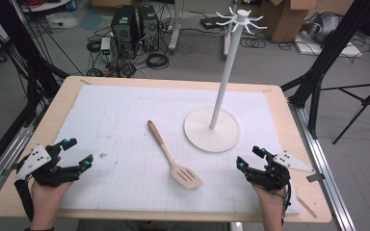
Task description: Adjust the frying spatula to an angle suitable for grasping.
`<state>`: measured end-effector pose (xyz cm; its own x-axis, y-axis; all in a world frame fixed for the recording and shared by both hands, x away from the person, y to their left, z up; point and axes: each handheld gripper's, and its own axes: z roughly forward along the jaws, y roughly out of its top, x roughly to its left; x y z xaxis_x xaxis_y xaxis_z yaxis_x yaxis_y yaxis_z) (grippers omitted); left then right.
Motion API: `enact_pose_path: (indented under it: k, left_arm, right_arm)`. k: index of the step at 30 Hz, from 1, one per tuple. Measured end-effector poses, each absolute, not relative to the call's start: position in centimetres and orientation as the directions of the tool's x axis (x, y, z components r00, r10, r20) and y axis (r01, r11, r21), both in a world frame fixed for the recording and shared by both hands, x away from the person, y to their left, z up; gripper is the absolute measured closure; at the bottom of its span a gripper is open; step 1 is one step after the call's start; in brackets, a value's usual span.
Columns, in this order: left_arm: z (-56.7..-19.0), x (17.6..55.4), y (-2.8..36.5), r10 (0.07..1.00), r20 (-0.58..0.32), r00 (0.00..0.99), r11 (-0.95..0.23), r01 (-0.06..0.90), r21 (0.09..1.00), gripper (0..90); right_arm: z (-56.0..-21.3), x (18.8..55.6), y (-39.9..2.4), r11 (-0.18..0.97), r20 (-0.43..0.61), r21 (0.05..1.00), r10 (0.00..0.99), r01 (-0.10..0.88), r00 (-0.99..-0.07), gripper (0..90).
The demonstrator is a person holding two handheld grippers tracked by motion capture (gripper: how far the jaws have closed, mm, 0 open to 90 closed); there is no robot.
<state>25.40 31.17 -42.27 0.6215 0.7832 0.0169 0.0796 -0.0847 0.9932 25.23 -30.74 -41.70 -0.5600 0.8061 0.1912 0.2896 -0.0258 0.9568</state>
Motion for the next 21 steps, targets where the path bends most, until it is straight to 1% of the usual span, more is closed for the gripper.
enact_pose_path:
  k: [6, 11, 21]
  left_arm:
    - [-42.37, 25.35, 31.23, 0.779, -0.011, 0.627, -0.062, 0.094, 0.994, 15.3]
    - [-42.28, 25.31, 31.03, 0.770, -0.009, 0.637, -0.068, 0.096, 0.993, 15.3]
    - [-42.33, 25.24, 30.86, 0.763, -0.007, 0.646, -0.071, 0.094, 0.993, 15.3]
  right_arm:
    - [-41.67, 25.10, -30.93, -0.017, 0.182, 0.956, 0.816, 0.292, -0.549, 17.4]
    - [-41.61, 25.16, -31.56, -0.038, 0.199, 0.955, 0.818, 0.294, -0.540, 17.4]
    - [-41.46, 25.19, -31.59, -0.042, 0.208, 0.952, 0.815, 0.303, -0.540, 17.4]
